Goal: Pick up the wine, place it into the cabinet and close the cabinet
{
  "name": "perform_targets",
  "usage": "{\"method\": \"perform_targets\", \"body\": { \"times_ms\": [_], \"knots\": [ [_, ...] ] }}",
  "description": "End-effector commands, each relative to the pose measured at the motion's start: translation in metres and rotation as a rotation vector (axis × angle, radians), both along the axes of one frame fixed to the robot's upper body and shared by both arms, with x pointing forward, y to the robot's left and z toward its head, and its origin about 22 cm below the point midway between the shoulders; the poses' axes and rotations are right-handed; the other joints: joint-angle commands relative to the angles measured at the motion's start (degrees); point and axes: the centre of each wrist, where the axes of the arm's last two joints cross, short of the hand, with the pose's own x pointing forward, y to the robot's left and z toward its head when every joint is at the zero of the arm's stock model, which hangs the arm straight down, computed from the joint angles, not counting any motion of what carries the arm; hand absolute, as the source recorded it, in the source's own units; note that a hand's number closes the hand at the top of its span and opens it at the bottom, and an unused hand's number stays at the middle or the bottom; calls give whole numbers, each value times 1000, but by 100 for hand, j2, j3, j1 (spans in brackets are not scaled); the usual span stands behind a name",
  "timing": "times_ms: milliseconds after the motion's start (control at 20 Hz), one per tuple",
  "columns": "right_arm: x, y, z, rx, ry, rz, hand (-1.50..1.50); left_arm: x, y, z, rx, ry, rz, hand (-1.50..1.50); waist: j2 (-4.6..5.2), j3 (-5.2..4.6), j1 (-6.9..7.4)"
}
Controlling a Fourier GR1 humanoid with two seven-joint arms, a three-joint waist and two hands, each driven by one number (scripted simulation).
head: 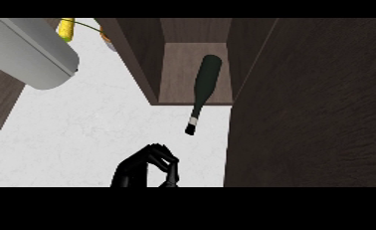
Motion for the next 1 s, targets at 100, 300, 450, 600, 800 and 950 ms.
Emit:
{"method": "perform_targets", "body": {
  "times_ms": [100, 300, 450, 600, 800, 950],
  "knots": [
    [-5, -14, 6, -183, -4, 189, 150, -13, 50, 12, 62, -3, -32, 150, -1, 2, -13],
    [-16, 5, -14, -118, 66, 328, 150, -26, 81, 12, 73, 3, -24, 150, 3, -3, 3],
    [-19, 21, -13, -131, 132, 475, 150, -20, 92, 27, 88, -6, -15, 150, 1, -4, 25],
    [-37, 37, -12, -96, 130, 514, 150, -22, 126, 32, 97, -18, 9, 150, -12, -9, 13],
    [-31, 61, -10, -98, 98, 605, 150, -32, 139, 31, 88, -36, 39, 150, 1, -10, 58],
    [-45, 75, -5, -144, 52, 702, 150, -19, 167, 38, 84, -43, 51, 150, -29, -14, -18]
  ]
}}
